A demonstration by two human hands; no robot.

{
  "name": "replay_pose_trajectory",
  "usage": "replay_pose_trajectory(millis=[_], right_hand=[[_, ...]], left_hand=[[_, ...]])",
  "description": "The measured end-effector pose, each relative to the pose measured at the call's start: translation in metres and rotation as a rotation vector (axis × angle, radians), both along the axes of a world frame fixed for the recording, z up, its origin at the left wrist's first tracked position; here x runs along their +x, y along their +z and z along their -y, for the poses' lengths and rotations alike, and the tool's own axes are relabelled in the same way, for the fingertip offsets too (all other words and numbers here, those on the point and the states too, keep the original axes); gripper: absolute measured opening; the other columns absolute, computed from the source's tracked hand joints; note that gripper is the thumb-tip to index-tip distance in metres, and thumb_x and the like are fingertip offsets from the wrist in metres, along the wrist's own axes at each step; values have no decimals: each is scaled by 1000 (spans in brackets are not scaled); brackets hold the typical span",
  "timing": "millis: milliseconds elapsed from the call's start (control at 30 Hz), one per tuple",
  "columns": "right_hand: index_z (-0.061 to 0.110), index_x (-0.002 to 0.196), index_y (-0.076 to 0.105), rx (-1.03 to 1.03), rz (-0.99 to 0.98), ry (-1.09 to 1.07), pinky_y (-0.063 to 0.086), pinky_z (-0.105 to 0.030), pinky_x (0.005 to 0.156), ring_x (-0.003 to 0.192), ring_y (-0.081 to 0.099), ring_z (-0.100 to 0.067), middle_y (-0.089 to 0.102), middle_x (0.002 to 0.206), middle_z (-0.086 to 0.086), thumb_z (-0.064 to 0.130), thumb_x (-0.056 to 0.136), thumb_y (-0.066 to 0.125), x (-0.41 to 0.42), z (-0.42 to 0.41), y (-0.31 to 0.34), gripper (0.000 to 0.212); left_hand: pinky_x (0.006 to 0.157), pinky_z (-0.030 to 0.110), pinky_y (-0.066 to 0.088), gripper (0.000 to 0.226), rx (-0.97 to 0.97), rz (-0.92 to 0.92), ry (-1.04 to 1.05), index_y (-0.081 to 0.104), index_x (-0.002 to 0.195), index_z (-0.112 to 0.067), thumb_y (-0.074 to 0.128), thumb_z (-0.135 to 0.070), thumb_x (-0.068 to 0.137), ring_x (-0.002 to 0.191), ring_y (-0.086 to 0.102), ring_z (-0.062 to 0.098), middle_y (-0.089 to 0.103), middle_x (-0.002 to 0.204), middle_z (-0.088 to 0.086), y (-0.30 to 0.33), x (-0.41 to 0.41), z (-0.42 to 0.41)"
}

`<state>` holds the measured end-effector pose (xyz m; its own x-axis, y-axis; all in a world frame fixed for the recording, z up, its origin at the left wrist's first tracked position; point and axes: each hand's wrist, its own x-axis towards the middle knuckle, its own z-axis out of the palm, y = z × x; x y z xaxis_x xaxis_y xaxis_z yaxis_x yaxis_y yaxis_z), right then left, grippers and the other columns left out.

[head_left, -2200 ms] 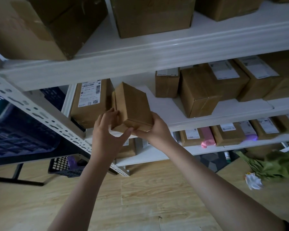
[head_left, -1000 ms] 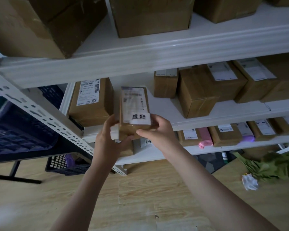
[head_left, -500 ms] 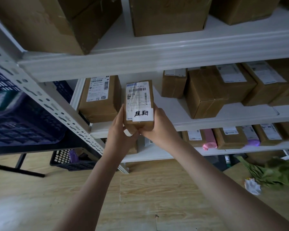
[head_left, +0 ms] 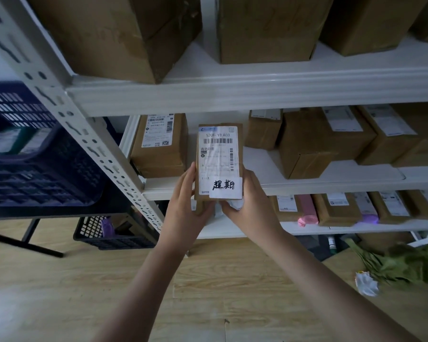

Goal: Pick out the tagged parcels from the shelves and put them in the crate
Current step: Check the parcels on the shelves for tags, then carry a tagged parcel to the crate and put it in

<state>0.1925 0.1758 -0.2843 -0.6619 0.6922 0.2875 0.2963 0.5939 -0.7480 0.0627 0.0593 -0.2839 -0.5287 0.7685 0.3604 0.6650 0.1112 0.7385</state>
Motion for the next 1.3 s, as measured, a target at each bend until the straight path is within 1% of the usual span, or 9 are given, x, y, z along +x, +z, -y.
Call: replay_pose_trajectory(millis=[100, 233, 367, 467, 567, 767, 967, 1067, 1300], right_hand=[[20, 142, 45, -18, 14, 0, 43, -4, 86, 114, 54, 0, 53, 126, 5, 17, 81, 82, 1, 9, 4, 72], [20, 139, 47, -72, 101, 11, 55, -27, 90, 114, 60, -9, 56, 124, 4, 20, 81, 82, 7, 34, 12, 68], [26, 142, 45, -98, 202, 36, 51, -20, 85, 113, 59, -12, 55, 125, 3, 23, 83, 80, 15, 74, 39, 68], [34, 144, 42, -119, 206, 32, 54, -32, 95, 121, 56, -10, 54, 131, 6, 27, 81, 80, 15, 115, 61, 75], [37, 144, 41, -115, 193, 34, 56, -36, 97, 124, 56, -10, 54, 135, 10, 30, 78, 81, 5, 161, 85, 78], [48, 135, 49, -95, 192, 125, 59, -36, 91, 116, 60, -4, 62, 124, 19, 46, 69, 80, -51, 249, 119, 73], [36, 137, 56, -79, 143, 289, 53, -23, 96, 116, 56, 4, 61, 130, 22, 25, 80, 84, -123, 321, 162, 64], [40, 140, 51, -50, 138, 331, 57, -35, 95, 119, 60, -3, 62, 132, 19, 37, 77, 82, -158, 340, 173, 70], [35, 145, 49, 5, 78, 391, 55, -33, 98, 128, 57, -8, 59, 141, 12, 30, 80, 84, -244, 344, 193, 75]], left_hand=[[103, 10, 41, 97, -17, 79, 9, 20, 158, -34, 79, -12, 85, 137, 41, -3, 36, 149, -27, 4, 4, 10], [104, 21, 45, 98, -68, 154, 5, 22, 157, -38, 80, -13, 82, 136, 43, 2, 45, 147, -18, 15, 10, 36], [103, 32, 50, 100, -101, 221, -38, 24, 153, -48, 81, -15, 79, 129, 48, -1, 51, 140, -23, 35, 14, 75], [96, 38, 56, 100, -122, 279, -32, 22, 154, -49, 79, -15, 79, 121, 55, 2, 54, 135, -19, 47, 16, 115], [97, 42, 55, 96, -101, 289, -54, 23, 155, -45, 76, -20, 79, 123, 56, 8, 53, 139, -17, 67, 9, 164], [104, 38, 51, 91, -8, 213, -31, 31, 152, -44, 81, -22, 79, 133, 49, 2, 53, 142, -20, 115, -36, 264], [100, 33, 52, 86, 59, 192, 69, 36, 146, -49, 83, -34, 76, 126, 51, -4, 56, 135, -23, 150, -93, 348], [102, 36, 52, 90, 87, 172, 107, 35, 151, -39, 82, -28, 76, 128, 51, -2, 56, 137, -19, 159, -123, 367], [96, 17, 49, 84, 102, 142, 163, 39, 148, -39, 84, -24, 78, 123, 51, -10, 55, 130, -27, 176, -203, 372]])
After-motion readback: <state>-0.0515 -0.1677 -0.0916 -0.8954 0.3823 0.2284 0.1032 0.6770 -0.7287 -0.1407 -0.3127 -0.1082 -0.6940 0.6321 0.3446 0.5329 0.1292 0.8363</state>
